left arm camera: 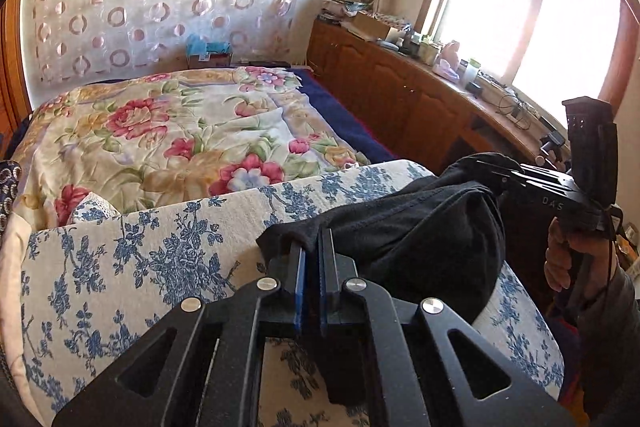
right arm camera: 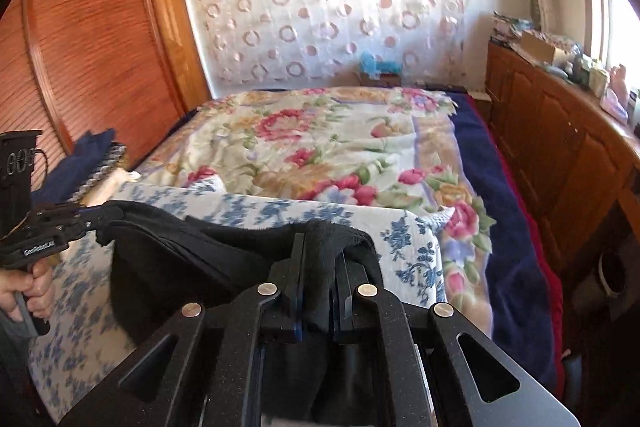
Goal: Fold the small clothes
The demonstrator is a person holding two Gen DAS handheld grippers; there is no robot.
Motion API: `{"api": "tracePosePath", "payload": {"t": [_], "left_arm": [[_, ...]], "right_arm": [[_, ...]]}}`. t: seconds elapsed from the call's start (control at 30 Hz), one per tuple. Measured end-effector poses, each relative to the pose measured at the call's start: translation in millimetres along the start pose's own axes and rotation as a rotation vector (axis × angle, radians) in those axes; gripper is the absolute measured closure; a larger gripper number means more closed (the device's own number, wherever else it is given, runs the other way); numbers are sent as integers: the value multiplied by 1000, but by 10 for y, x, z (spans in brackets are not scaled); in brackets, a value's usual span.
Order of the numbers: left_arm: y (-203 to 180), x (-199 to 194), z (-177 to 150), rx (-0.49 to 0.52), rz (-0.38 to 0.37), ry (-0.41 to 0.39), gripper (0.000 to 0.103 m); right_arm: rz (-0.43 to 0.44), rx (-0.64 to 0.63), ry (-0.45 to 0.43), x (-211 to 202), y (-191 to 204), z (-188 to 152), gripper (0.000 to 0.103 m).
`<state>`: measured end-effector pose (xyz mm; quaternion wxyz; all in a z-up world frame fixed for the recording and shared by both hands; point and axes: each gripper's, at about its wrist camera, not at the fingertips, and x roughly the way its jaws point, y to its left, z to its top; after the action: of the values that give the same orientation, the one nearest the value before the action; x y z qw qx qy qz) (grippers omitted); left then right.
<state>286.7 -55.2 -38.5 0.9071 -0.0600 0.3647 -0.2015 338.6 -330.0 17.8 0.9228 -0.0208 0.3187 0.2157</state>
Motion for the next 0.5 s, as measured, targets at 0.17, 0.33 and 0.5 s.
{"api": "tracePosePath", "payload": {"t": [0.17, 0.33, 0.5], "left_arm": [[35, 5, 31, 20, 19, -32, 65], [78, -183, 69, 12, 0, -95, 25], [49, -70, -50, 56, 29, -27, 25]], "right_arm": [[-89, -20, -63, -109, 84, 132, 67], [-62, -54, -98, -361, 216, 121, 57], [-25, -80, -40, -329, 233, -117, 32]]}}
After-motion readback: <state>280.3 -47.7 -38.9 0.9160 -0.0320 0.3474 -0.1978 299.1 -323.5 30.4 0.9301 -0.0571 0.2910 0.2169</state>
